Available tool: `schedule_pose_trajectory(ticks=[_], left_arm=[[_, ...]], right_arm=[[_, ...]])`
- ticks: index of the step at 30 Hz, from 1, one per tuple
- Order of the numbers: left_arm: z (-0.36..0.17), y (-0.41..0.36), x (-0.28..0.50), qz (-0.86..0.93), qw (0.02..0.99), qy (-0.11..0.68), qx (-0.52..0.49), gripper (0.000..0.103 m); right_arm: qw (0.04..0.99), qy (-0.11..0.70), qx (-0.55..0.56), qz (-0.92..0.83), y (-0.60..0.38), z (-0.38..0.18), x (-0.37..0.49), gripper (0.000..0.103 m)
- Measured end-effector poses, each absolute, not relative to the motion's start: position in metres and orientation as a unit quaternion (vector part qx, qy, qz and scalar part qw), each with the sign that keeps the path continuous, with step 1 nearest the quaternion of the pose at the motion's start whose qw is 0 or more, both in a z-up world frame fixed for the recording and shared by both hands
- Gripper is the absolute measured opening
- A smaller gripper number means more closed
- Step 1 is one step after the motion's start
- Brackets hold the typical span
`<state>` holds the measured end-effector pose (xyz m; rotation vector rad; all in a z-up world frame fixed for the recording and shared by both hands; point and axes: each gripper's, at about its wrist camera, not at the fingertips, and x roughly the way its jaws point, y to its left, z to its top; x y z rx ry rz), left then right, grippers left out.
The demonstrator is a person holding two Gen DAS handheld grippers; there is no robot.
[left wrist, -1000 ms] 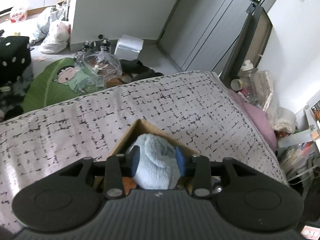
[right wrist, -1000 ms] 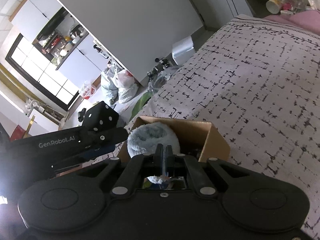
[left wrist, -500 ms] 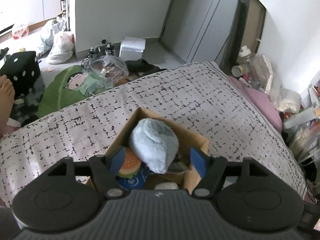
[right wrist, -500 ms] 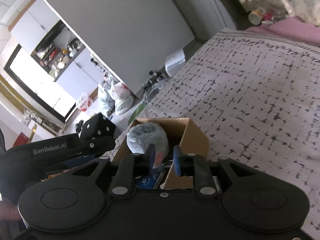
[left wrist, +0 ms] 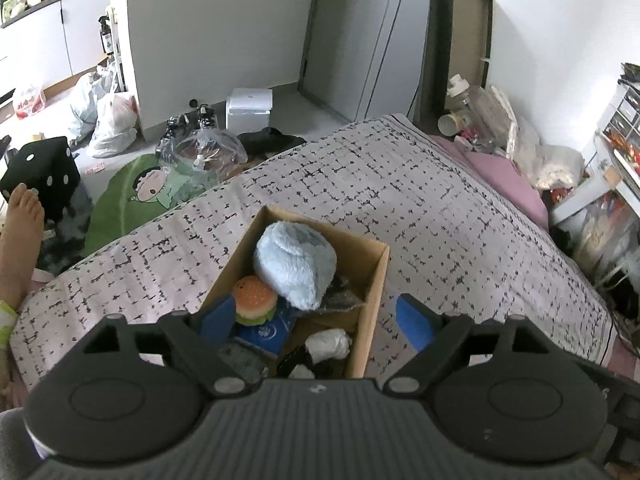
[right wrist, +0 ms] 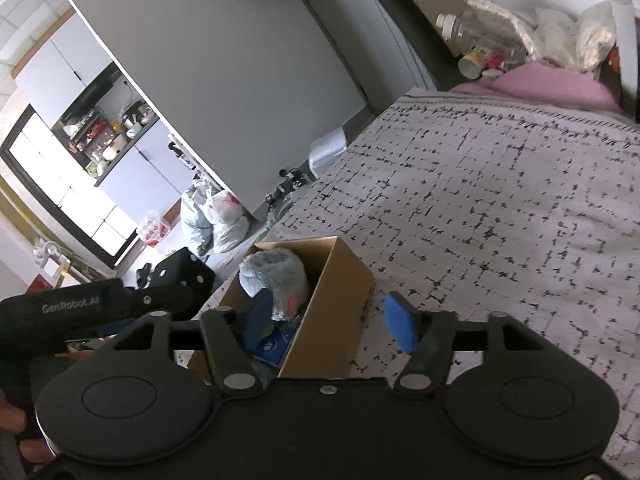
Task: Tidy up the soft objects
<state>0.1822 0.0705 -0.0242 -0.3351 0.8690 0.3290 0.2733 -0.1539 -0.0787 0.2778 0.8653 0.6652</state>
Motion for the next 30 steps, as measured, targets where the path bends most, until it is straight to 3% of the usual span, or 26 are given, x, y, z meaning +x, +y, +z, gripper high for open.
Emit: schedule_pose_trajectory(ticks=[11, 20, 30], left_arm=[[-0.012, 0.065, 0.148, 0.139, 0.889, 0.410, -0.147, 0.097], [-0.011, 0.062, 0.123, 0.126, 0.891, 0.411, -0.145, 0.100], [0.005, 0.058, 0.095, 0.119, 0.903, 0.391, -0.133, 0.100]], right_arm=[[0.859, 0.402, 0.132, 0.289, -0.172, -0.080, 0.239, 0.089], [0.875, 0.387, 0.130, 0.262, -0.186, -0.072, 0.211, 0.103], [0.890, 0.366, 0.132, 0.237, -0.195, -0.049, 0.177, 0.103]])
